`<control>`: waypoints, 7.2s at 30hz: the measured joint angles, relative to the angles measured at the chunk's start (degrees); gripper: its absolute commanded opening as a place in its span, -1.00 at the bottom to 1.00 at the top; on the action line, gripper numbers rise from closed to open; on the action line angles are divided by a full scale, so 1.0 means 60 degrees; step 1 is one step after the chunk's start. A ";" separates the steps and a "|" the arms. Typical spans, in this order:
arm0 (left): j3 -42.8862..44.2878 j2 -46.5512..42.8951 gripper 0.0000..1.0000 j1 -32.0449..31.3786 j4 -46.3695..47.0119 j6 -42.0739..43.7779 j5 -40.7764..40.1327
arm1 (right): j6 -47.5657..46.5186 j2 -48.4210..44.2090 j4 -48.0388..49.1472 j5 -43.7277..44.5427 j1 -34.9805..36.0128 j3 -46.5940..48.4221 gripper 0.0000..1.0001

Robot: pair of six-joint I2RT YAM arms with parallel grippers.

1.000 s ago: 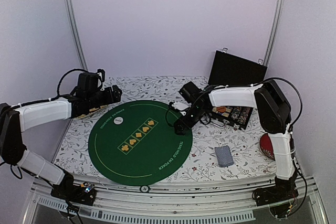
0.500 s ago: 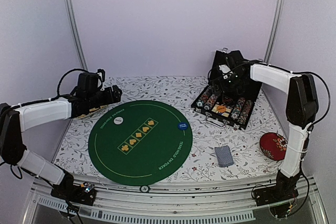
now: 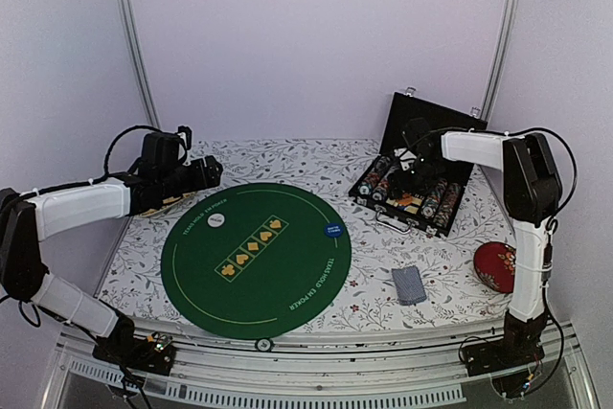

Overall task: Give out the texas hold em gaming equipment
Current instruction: Adjust the big blind button in the chip case, then pick up the big blind button from the chip case, then place the big blind button in the big blind area, then pick up the pile of poker chips from the chip case.

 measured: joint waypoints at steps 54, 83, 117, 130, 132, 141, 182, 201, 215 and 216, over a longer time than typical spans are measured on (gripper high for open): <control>-0.0004 0.0044 0.76 0.0000 -0.0004 0.0113 -0.0007 | -0.0306 0.0062 0.0168 0.0907 -0.0146 -0.0324 0.28; -0.0004 0.0044 0.76 0.0000 -0.0004 0.0120 -0.0004 | -0.0834 0.0080 0.0091 0.0106 -0.0339 -0.0310 -0.10; -0.0466 -0.0444 0.76 0.0000 0.0011 0.0000 0.0477 | -0.3279 0.0656 0.1195 -0.3002 0.7348 0.0186 -0.20; -0.0940 -0.1475 0.76 0.0000 -0.0007 -0.0004 0.0729 | -0.3067 0.1282 0.0820 -0.2368 0.7770 0.0630 0.98; -0.0940 -0.1519 0.76 0.0000 -0.0029 0.0007 0.0867 | -0.3075 0.1246 0.0871 -0.2269 0.7850 0.0627 0.98; -0.0787 -0.1534 0.76 0.0000 -0.0721 0.0393 0.1545 | -0.2514 -0.1140 0.1195 -0.1679 0.7581 -0.0335 0.98; -0.0124 0.0361 0.75 -0.0055 0.0357 0.0619 0.2240 | -0.3056 -0.0036 -0.0124 -0.2091 0.0149 0.1741 0.34; 0.0492 0.1195 0.76 -0.0055 -0.0102 0.1191 0.1756 | -0.3818 0.1767 -0.0918 -0.0153 0.0608 0.2969 0.16; 0.0688 0.1417 0.76 -0.0055 -0.0331 0.1311 0.1749 | -0.4164 0.1781 -0.1297 -0.0299 0.0922 0.2925 0.12; 0.0714 0.1435 0.76 -0.0055 -0.0353 0.1326 0.1749 | -0.4193 0.1781 -0.1290 -0.0288 0.0940 0.2900 0.13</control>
